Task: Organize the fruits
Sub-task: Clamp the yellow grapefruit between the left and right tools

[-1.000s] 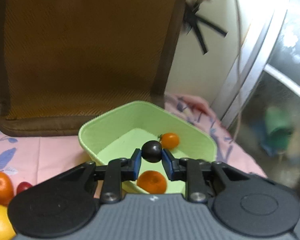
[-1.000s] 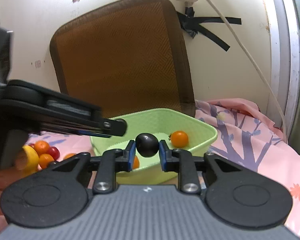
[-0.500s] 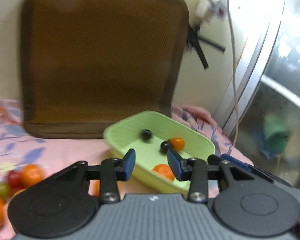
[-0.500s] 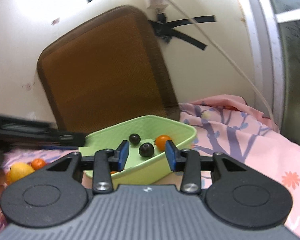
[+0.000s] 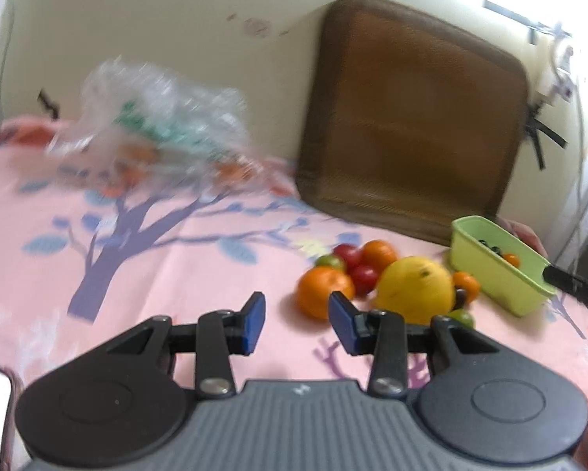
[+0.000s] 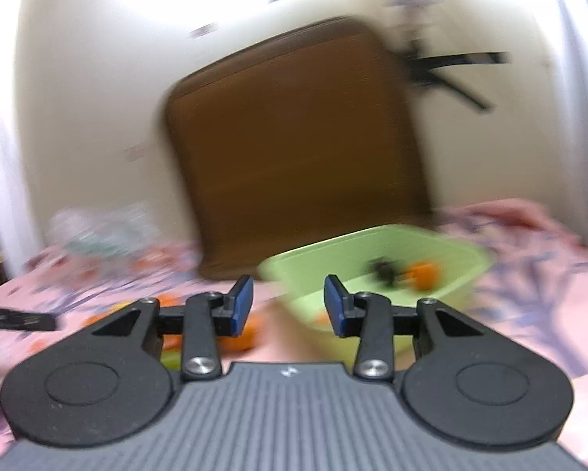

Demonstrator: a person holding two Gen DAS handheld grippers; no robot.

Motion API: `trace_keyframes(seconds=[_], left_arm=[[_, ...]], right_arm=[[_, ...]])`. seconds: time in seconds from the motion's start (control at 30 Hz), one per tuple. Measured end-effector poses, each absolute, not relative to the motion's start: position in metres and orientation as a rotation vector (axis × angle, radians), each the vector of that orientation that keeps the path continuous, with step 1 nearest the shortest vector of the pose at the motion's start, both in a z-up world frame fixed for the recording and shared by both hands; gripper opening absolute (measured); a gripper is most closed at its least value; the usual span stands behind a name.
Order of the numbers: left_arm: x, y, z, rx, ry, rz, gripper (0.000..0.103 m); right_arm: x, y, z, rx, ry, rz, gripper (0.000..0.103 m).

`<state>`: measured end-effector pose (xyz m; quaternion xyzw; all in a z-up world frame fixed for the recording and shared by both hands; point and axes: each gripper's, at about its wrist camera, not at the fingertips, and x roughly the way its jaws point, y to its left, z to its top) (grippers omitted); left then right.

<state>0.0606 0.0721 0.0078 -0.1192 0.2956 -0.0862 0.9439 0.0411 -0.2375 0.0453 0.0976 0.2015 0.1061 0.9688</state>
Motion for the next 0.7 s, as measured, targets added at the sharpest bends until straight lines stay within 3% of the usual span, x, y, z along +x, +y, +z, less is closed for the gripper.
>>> trace_keyframes(seconds=[0.23, 0.33, 0.37, 0.63, 0.7], left_arm=[[0.082, 0.073, 0.000, -0.310, 0.630, -0.206, 0.037], [0.092, 0.065, -0.001, -0.306, 0.630, -0.229, 0.052], [0.095, 0.063, -0.001, -0.302, 0.629, -0.229, 0.052], [0.107, 0.051, -0.015, -0.281, 0.640, -0.243, 0.054], [0.106, 0.050, -0.015, -0.273, 0.634, -0.255, 0.048]], right_arm=[[0.050, -0.158, 0.038, 0.076, 0.494, 0.374, 0.045], [0.061, -0.141, 0.035, 0.046, 0.514, 0.383, 0.066], [0.063, -0.137, 0.033, 0.036, 0.517, 0.383, 0.070], [0.079, -0.110, 0.022, -0.124, 0.521, 0.385, 0.070], [0.083, -0.103, 0.019, -0.160, 0.540, 0.389, 0.070]])
